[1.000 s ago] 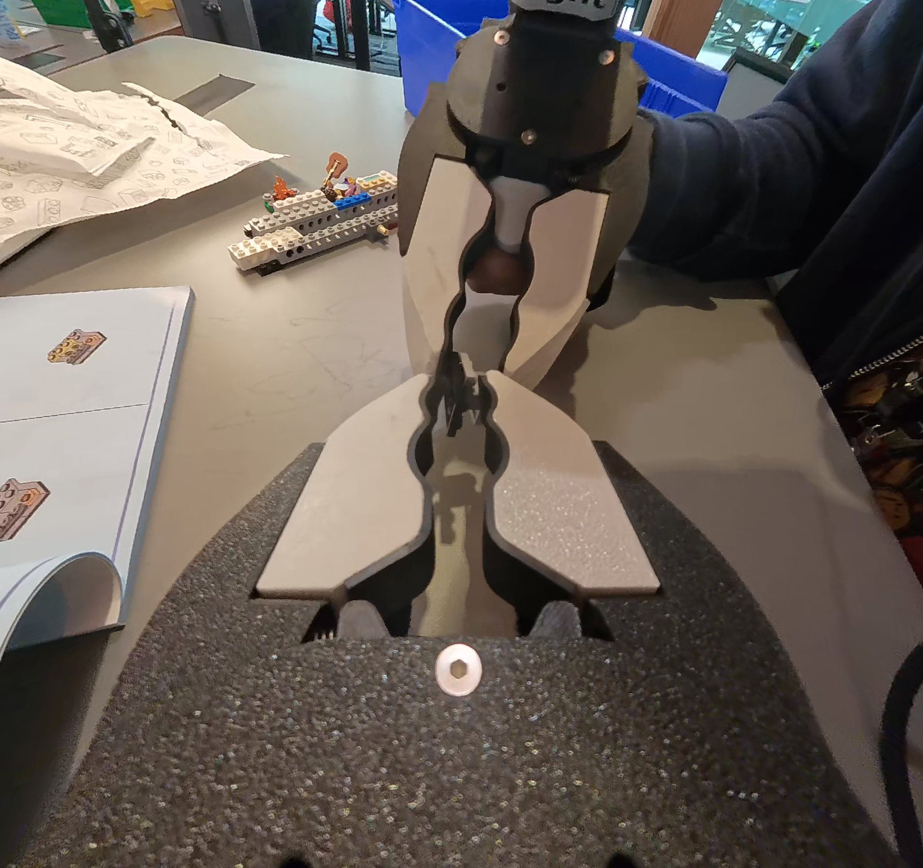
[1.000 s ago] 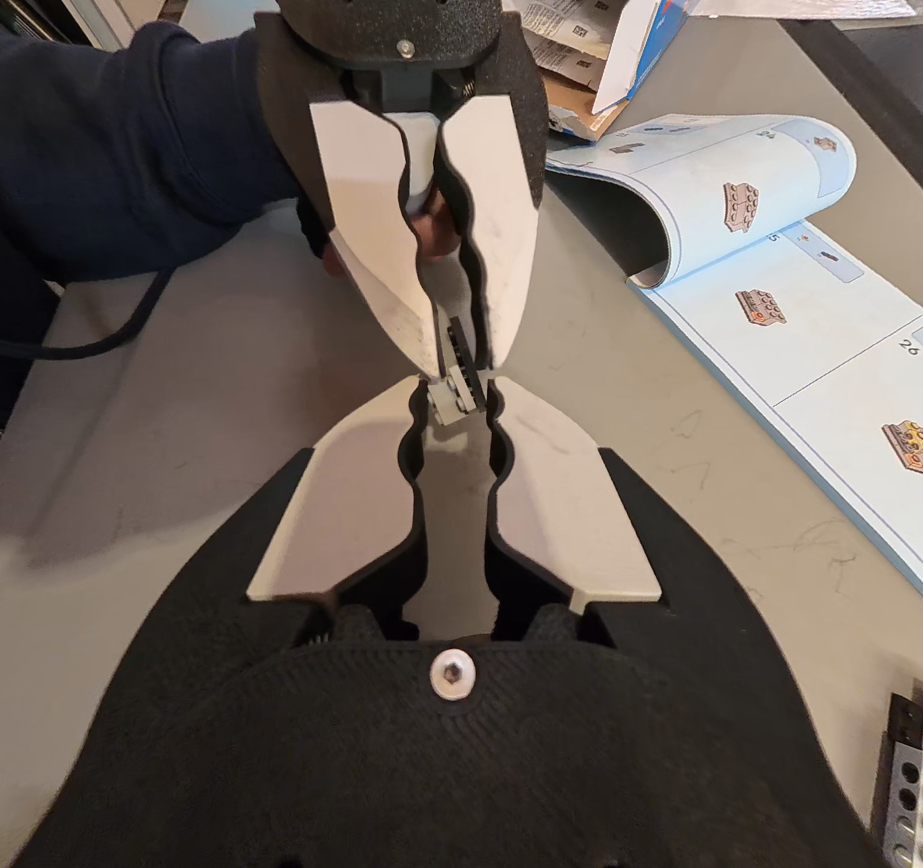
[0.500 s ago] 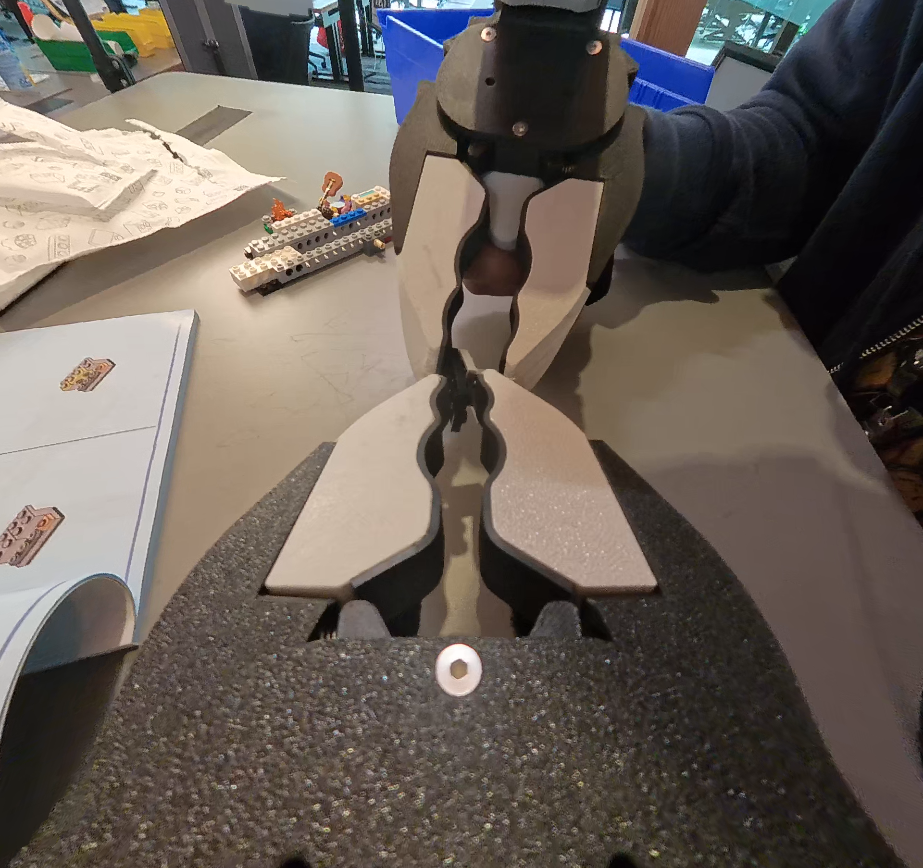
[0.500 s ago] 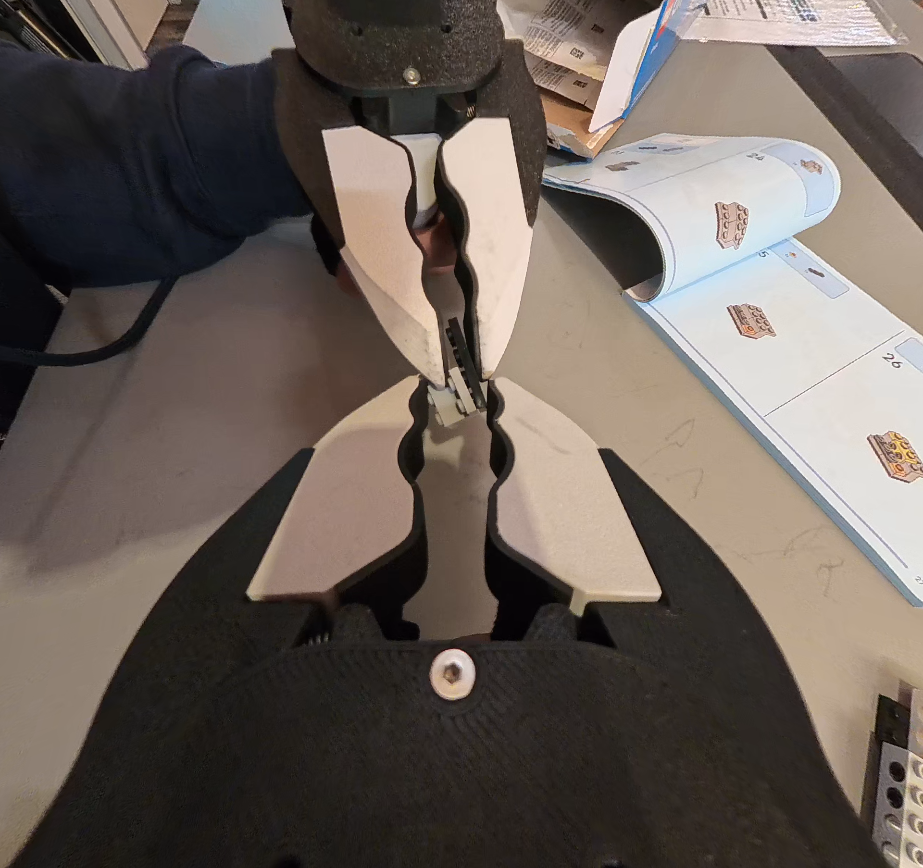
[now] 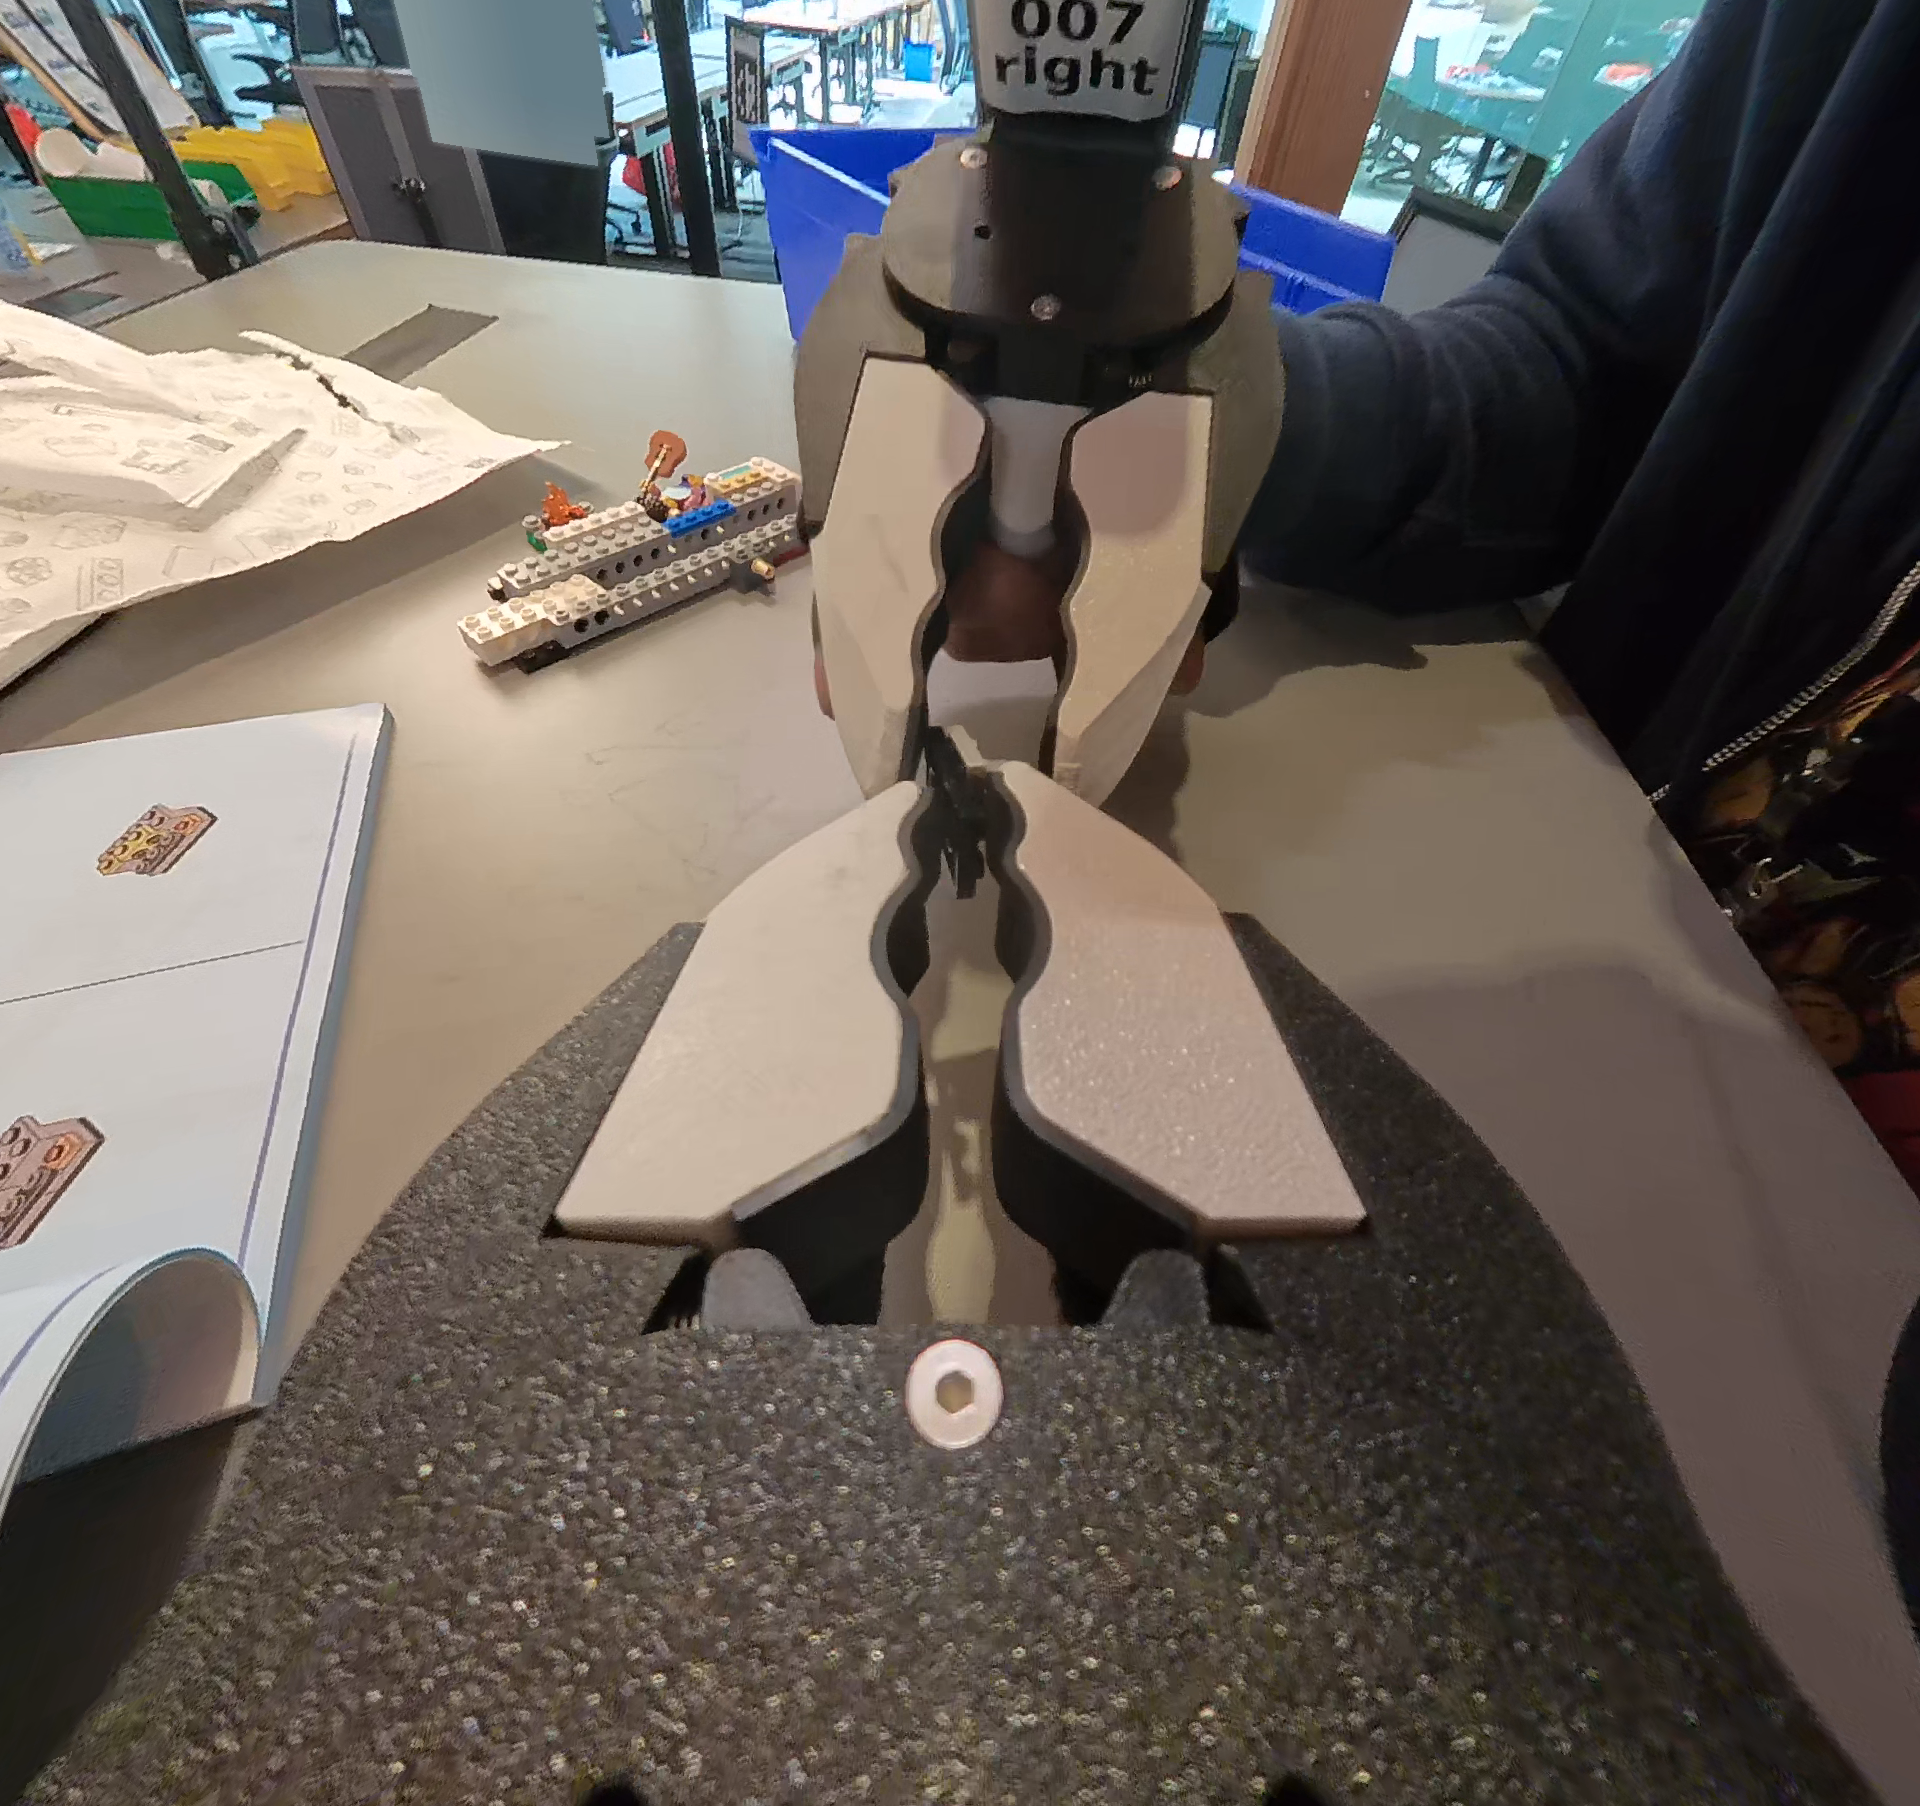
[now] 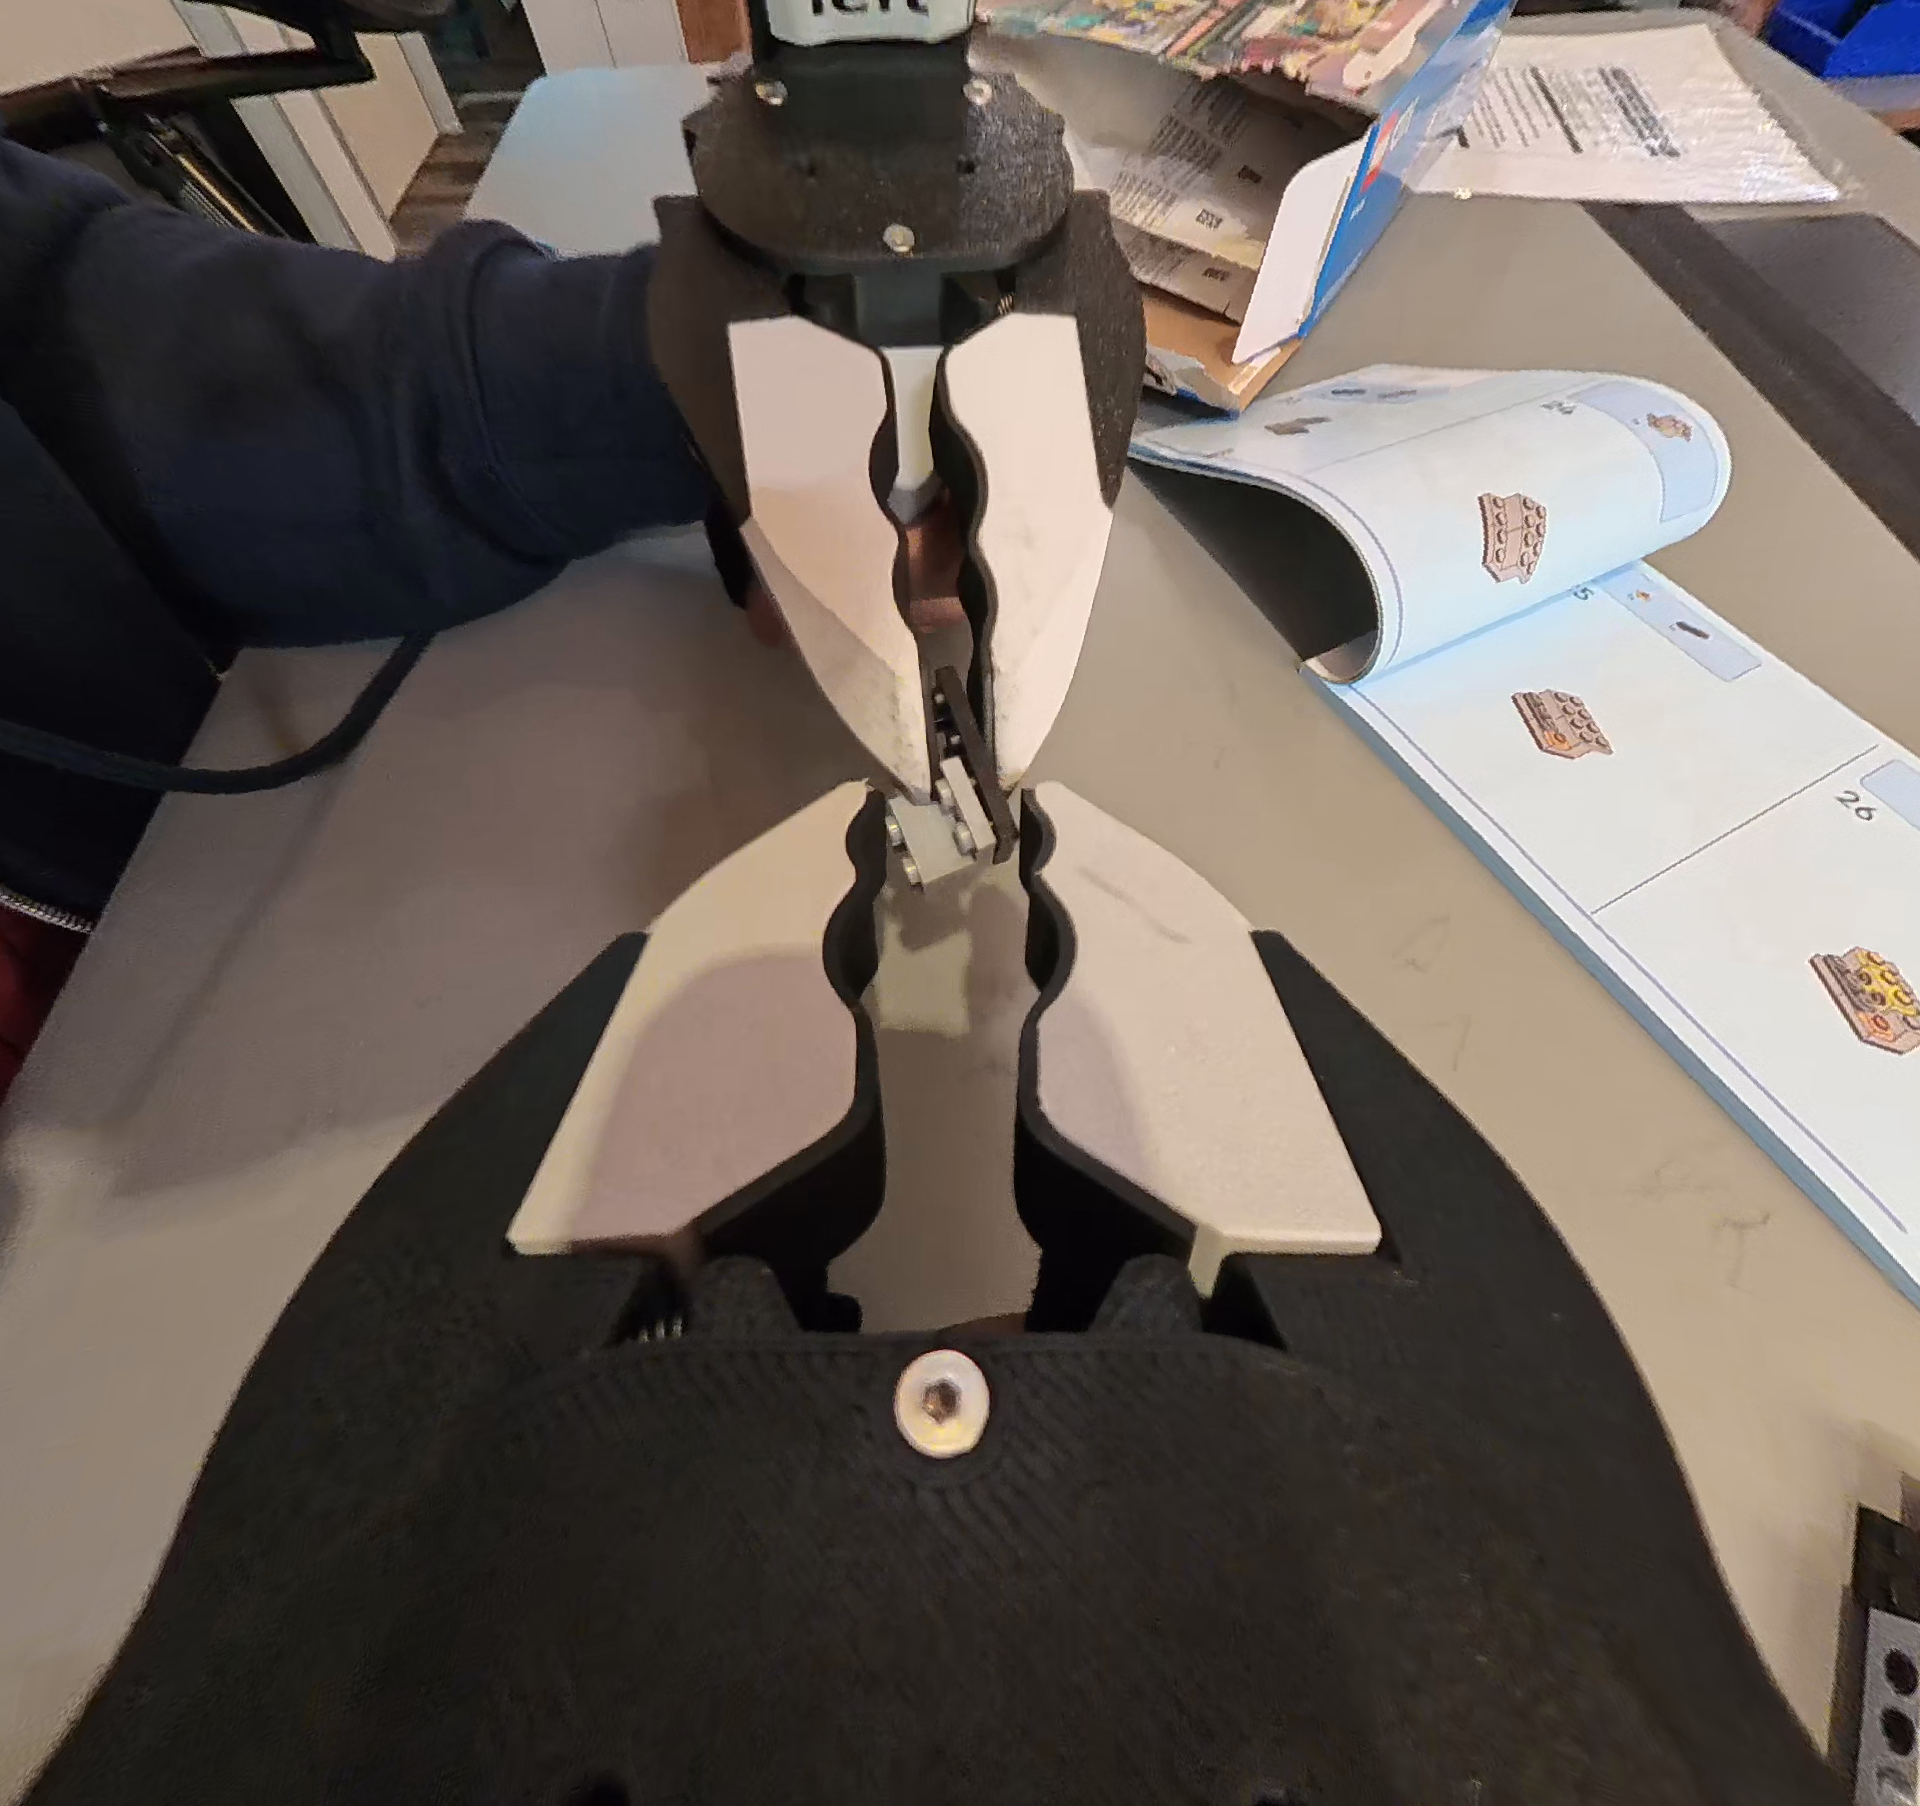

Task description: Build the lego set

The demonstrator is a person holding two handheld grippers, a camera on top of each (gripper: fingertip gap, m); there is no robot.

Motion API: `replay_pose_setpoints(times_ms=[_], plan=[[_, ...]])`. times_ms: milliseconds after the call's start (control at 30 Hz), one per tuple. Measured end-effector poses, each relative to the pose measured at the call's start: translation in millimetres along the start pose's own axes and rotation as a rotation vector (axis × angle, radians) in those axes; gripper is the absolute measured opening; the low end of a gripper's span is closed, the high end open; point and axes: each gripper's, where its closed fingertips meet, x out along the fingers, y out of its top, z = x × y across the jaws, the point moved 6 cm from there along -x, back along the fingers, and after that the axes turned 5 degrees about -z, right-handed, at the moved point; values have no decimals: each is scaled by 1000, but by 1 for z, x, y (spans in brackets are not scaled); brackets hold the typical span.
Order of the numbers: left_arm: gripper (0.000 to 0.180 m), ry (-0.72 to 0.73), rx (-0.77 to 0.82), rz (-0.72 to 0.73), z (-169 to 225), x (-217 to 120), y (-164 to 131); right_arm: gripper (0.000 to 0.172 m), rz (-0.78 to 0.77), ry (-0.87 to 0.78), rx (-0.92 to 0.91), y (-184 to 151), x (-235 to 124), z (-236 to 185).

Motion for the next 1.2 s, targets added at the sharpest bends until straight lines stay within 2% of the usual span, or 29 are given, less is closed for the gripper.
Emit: replay_pose_setpoints(times_ms=[400, 1200], plan=[[8, -89, 13, 136, 6, -7, 9, 20, 136, 54, -72, 5, -12, -6], [7, 11, 87, 42, 2, -3, 2, 18, 60, 57, 5, -3, -5, 2]])
